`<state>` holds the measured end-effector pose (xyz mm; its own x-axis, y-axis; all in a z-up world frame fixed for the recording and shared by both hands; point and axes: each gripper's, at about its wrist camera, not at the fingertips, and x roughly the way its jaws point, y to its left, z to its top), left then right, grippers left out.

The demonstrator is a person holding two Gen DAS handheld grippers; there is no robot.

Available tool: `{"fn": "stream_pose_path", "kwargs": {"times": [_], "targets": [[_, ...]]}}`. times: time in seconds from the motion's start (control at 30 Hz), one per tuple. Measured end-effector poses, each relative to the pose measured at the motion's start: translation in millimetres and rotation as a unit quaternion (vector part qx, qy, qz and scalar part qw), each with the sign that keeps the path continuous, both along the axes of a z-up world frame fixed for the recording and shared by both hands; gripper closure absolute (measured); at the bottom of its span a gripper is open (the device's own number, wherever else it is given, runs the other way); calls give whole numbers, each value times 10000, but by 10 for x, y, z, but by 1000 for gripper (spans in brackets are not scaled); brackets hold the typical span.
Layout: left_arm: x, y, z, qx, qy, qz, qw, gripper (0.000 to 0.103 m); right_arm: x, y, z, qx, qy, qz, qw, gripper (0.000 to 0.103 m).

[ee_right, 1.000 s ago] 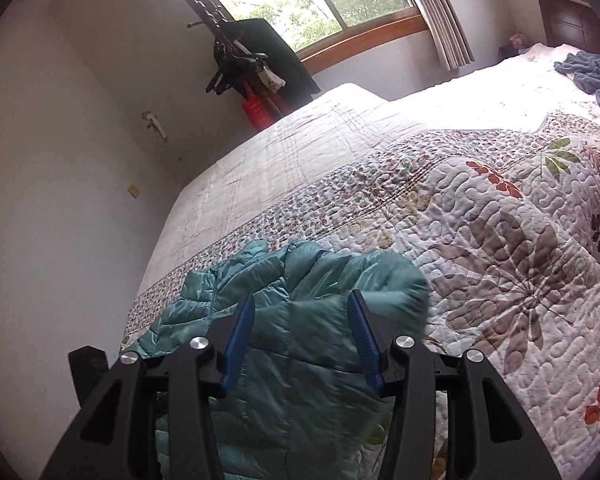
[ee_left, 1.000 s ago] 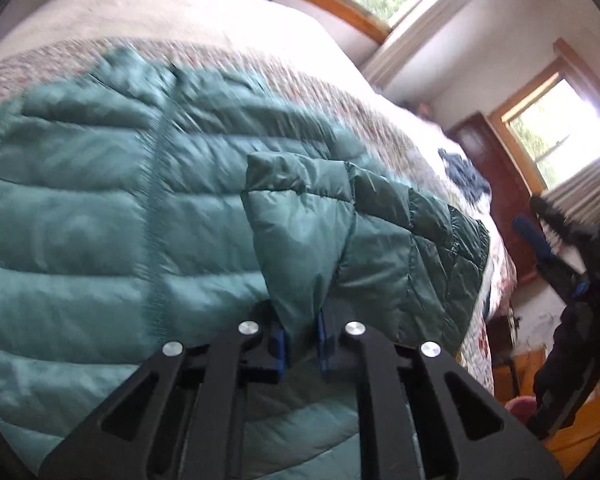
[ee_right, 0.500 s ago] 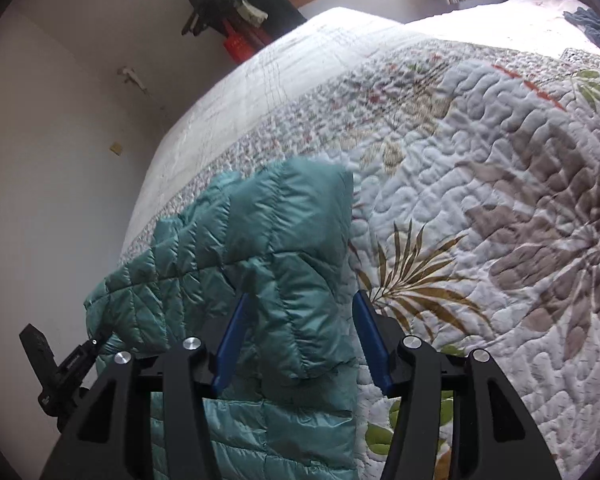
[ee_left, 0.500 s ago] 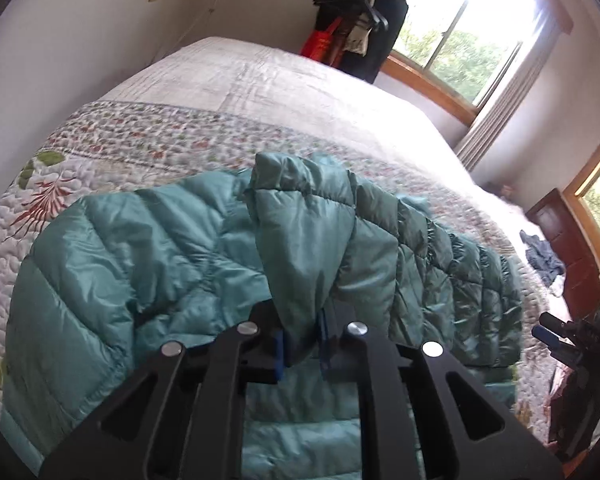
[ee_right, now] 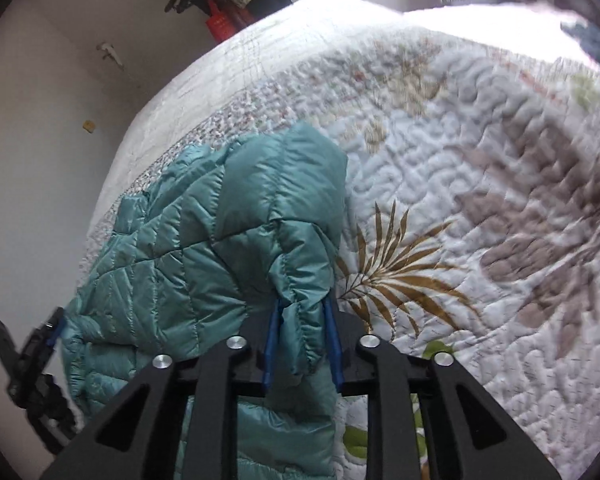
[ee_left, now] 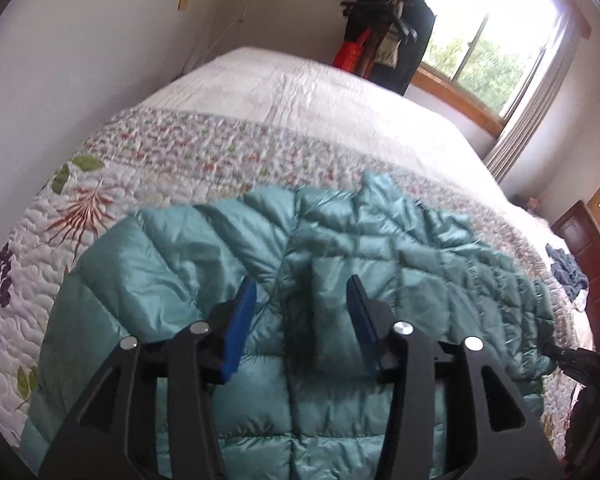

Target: Fold large clothes

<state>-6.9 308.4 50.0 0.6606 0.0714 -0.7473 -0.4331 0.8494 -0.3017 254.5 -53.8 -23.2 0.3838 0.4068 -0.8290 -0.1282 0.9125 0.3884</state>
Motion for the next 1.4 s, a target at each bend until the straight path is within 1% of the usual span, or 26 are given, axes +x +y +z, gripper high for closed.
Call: {"fn": "stream_pose_path", "kwargs": {"times": [0.03,0.07,0.2,0.27,0.33,0.37,0.4,0.47,0.5,0.53,0.57,0.67,0.73,0.8,0.83,0.87,0.9,0.97,1.03,1.13,1.23,1.3,1.4], "targets": [[11,-62,18,18,-72,-144,9999,50,-55,44,85,-181,-186,-42,9997,63],[40,-122,16,35,-96,-278,9996,50,-132,95,184,-324,-419,-72,9986,62],[176,-350,-123,190,-12,-648,9977,50,-279,258,385,-518,-1027,12,9934,62],[234,-416,-239,328,151,-740,9966,50,-259,404,366,-620,-1135,287,9912,62],[291,-434,-363,480,389,-735,9954,50,-176,488,217,-563,-832,401,9941,62],[316,-409,-426,506,507,-698,9950,50,-129,497,108,-588,-633,426,9954,62],[330,-381,-477,494,608,-643,9949,47,-74,497,0,-650,-470,412,9959,65],[337,-282,-587,222,732,-584,9954,40,11,457,-191,-583,-120,406,9974,65],[338,-236,-629,35,752,-574,9955,39,47,438,-263,-498,-5,442,9978,65],[337,-199,-654,-99,740,-554,9957,39,60,433,-289,-458,18,454,9979,65],[333,-185,-662,-144,729,-549,9957,39,66,413,-307,-411,39,450,9981,65],[305,-203,-624,-95,727,-528,9959,41,43,398,-258,-394,-8,462,9982,65],[236,-205,-521,-133,691,-508,9962,41,-6,389,-163,-265,-34,498,9984,62],[136,-199,-337,-86,490,-486,9976,40,-96,381,7,-15,-181,596,9981,62],[71,-198,-212,34,410,-448,9981,39,-145,376,99,45,-279,636,9976,61],[-2,-197,-89,179,366,-390,9984,35,-186,380,186,75,-365,668,9971,60],[-88,-192,24,296,322,-331,9985,31,-236,387,260,108,-435,704,9965,57],[-259,-154,184,372,258,-281,9986,28,-323,414,386,218,-472,808,9954,54],[-486,-71,288,350,267,-256,9987,25,-389,441,444,309,-400,926,9944,51],[-882,142,310,284,431,-108,9986,25,-449,518,465,450,-262,1133,9922,49],[-1440,421,219,276,660,293,9970,25,-504,642,441,439,-171,1312,9902,48],[-1829,575,142,262,833,627,9942,25,-545,711,430,381,-159,1398,9893,47],[-2442,734,46,297,1080,1136,9872,25,-587,791,400,311,-137,1489,9883,46]]}}
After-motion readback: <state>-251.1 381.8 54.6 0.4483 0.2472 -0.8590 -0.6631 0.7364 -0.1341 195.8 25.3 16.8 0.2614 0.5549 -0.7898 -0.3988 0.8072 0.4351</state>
